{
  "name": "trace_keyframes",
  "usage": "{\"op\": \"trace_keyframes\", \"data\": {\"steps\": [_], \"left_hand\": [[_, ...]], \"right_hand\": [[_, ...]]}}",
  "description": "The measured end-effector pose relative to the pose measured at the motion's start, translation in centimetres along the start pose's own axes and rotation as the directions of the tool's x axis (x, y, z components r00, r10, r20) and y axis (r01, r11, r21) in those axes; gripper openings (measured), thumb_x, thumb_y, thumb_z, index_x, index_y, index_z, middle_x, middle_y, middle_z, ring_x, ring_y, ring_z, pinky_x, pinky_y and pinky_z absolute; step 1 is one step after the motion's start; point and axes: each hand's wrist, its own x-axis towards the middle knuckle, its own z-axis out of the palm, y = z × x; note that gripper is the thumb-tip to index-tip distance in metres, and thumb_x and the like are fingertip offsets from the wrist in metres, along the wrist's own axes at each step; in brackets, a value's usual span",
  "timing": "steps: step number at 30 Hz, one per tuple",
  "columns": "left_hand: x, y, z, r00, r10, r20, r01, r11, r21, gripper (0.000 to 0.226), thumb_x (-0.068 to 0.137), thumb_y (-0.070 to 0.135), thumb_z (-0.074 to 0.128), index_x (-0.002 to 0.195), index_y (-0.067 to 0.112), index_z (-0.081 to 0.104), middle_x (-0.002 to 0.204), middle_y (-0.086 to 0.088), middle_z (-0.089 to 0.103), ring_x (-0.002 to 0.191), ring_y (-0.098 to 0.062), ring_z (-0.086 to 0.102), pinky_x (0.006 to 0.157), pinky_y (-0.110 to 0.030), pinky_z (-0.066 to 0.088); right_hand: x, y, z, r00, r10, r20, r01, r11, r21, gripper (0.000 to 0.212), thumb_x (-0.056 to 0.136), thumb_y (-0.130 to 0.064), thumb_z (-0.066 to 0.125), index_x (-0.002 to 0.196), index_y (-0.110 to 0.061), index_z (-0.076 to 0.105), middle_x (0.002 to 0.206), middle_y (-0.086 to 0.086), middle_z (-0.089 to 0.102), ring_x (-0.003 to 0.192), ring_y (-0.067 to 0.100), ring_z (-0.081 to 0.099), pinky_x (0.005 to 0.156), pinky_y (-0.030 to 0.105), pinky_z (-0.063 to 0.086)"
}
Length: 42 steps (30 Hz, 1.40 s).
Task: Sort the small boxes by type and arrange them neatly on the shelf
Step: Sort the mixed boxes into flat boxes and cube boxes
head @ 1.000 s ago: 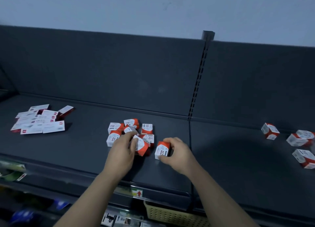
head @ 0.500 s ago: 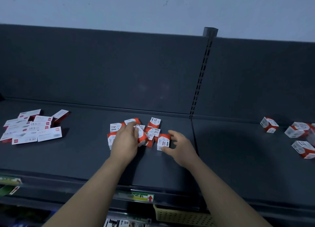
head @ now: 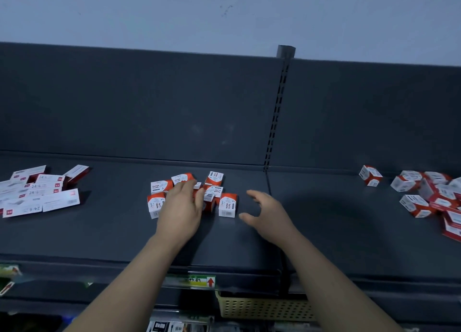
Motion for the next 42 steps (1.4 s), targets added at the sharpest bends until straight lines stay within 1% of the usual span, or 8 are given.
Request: {"op": "trace_keyframes", "data": {"steps": [9, 14, 20, 23, 27, 33, 38, 42], "left_hand": [[1.2, 8.3, 3.9, 0.969, 0.243, 0.043, -0.244, 0.970, 0.006, 0.036, 0.092, 0.025, 0.054, 0.123, 0.008, 0.059, 0.120, -0.012, 0.062, 0.112, -0.033, 0.053, 0.096, -0.037, 0.040], [0.5, 15.8, 8.4, 0.921, 0.377, 0.095, -0.371, 0.925, -0.080, 0.037, 0.093, 0.030, 0.052, 0.125, 0.014, 0.057, 0.121, -0.005, 0.062, 0.113, -0.026, 0.053, 0.095, -0.036, 0.041], [0.8, 24.0, 14.8, 0.885, 0.420, 0.200, -0.393, 0.905, -0.162, 0.039, 0.094, 0.032, 0.049, 0.130, 0.018, 0.053, 0.124, 0.000, 0.059, 0.117, -0.020, 0.050, 0.100, -0.036, 0.041], [1.5, 27.1, 18.3, 0.883, 0.404, 0.240, -0.370, 0.913, -0.172, 0.039, 0.093, 0.030, 0.052, 0.130, 0.018, 0.053, 0.124, -0.002, 0.059, 0.116, -0.022, 0.052, 0.100, -0.038, 0.042], [3.0, 30.1, 22.4, 0.875, 0.393, 0.284, -0.360, 0.918, -0.164, 0.042, 0.091, 0.028, 0.056, 0.131, 0.017, 0.052, 0.126, -0.004, 0.056, 0.117, -0.025, 0.052, 0.100, -0.039, 0.042], [5.6, 32.3, 27.2, 0.826, 0.424, 0.373, -0.419, 0.903, -0.099, 0.049, 0.092, 0.030, 0.057, 0.138, 0.021, 0.044, 0.139, 0.001, 0.045, 0.121, -0.028, 0.044, 0.103, -0.039, 0.038], [7.9, 33.5, 30.4, 0.763, 0.415, 0.496, -0.479, 0.878, 0.001, 0.058, 0.095, 0.031, 0.050, 0.148, 0.025, 0.027, 0.155, 0.006, 0.027, 0.137, -0.026, 0.028, 0.111, -0.042, 0.031], [8.1, 33.7, 31.4, 0.753, 0.425, 0.503, -0.532, 0.843, 0.084, 0.063, 0.095, 0.034, 0.050, 0.150, 0.023, 0.021, 0.148, 0.001, 0.027, 0.124, -0.026, 0.036, 0.105, -0.039, 0.037]], "right_hand": [[-3.7, 4.6, -8.0, 0.981, -0.045, -0.190, 0.004, 0.978, -0.206, 0.054, 0.092, -0.032, 0.060, 0.141, -0.019, 0.043, 0.147, -0.004, 0.043, 0.136, 0.011, 0.037, 0.114, 0.030, 0.030], [-6.5, 9.4, -14.9, 0.949, 0.019, -0.316, -0.107, 0.958, -0.264, 0.049, 0.091, -0.026, 0.061, 0.137, -0.014, 0.049, 0.140, 0.000, 0.051, 0.129, 0.014, 0.046, 0.105, 0.020, 0.031], [-8.1, 16.2, -23.3, 0.915, 0.146, -0.377, -0.258, 0.928, -0.268, 0.048, 0.092, -0.025, 0.061, 0.136, -0.015, 0.049, 0.138, 0.002, 0.052, 0.123, 0.017, 0.050, 0.099, 0.023, 0.036], [-7.9, 19.4, -26.6, 0.913, 0.167, -0.371, -0.283, 0.916, -0.285, 0.039, 0.090, -0.024, 0.062, 0.127, -0.015, 0.056, 0.123, 0.001, 0.060, 0.111, 0.018, 0.056, 0.091, 0.026, 0.043], [-6.7, 22.7, -29.3, 0.939, 0.131, -0.318, -0.241, 0.911, -0.335, 0.026, 0.087, -0.025, 0.064, 0.113, -0.021, 0.060, 0.105, -0.008, 0.061, 0.099, 0.010, 0.057, 0.078, 0.021, 0.040], [-3.6, 25.3, -30.6, 0.973, 0.158, -0.169, -0.218, 0.875, -0.432, 0.046, 0.081, -0.037, 0.069, 0.122, -0.022, 0.054, 0.119, -0.005, 0.058, 0.111, 0.014, 0.053, 0.093, 0.029, 0.045], [-2.0, 27.0, -30.8, 0.984, 0.140, -0.113, -0.177, 0.875, -0.451, 0.035, 0.080, -0.034, 0.066, 0.111, -0.021, 0.055, 0.115, -0.004, 0.059, 0.111, 0.018, 0.052, 0.084, 0.028, 0.038], [-1.6, 27.6, -31.0, 0.988, 0.125, -0.094, -0.153, 0.888, -0.434, 0.053, 0.079, -0.036, 0.070, 0.126, -0.020, 0.053, 0.127, -0.003, 0.056, 0.121, 0.019, 0.046, 0.098, 0.033, 0.038]]}}
